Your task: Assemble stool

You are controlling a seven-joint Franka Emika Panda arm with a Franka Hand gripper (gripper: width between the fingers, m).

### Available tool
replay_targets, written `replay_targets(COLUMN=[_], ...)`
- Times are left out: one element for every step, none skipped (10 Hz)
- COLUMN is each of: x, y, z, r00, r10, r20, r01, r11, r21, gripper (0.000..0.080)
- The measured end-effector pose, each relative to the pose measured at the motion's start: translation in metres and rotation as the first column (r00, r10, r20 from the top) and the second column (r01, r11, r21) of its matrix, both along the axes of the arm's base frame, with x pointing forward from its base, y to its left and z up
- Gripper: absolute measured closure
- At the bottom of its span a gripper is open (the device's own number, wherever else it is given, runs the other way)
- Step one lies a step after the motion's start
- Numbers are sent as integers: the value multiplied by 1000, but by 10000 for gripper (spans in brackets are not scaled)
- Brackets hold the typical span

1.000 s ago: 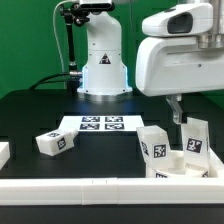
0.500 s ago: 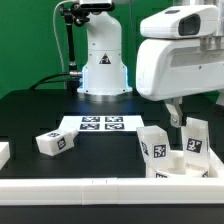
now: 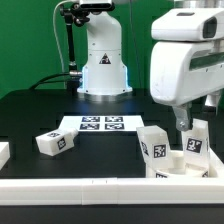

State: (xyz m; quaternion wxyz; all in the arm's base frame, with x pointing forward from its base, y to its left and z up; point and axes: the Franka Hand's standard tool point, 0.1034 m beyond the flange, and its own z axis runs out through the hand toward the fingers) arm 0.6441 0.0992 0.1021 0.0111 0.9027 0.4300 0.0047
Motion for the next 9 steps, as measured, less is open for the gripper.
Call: replay_targets(x=[0, 2, 1, 0, -1, -2, -4, -4, -4], y=[-2, -4, -4, -4, -1, 1, 0, -1, -1], z=[-1, -2, -4, -7, -8, -10, -13, -14, -14], r00=[1000, 994, 991, 990, 992, 993, 994, 994, 995], r10=[30, 111, 133, 138, 122, 118, 106, 103, 102], r20=[-2, -3, -6, -11, -13, -15, -21, -22, -22], r01=[-30, -111, -134, -139, -122, -118, -106, -104, -102], r11=[1000, 994, 991, 990, 992, 993, 994, 994, 994], r21=[-2, -18, -25, -29, -27, -25, -26, -26, -26], gripper=[151, 151, 151, 151, 151, 151, 236, 372, 372])
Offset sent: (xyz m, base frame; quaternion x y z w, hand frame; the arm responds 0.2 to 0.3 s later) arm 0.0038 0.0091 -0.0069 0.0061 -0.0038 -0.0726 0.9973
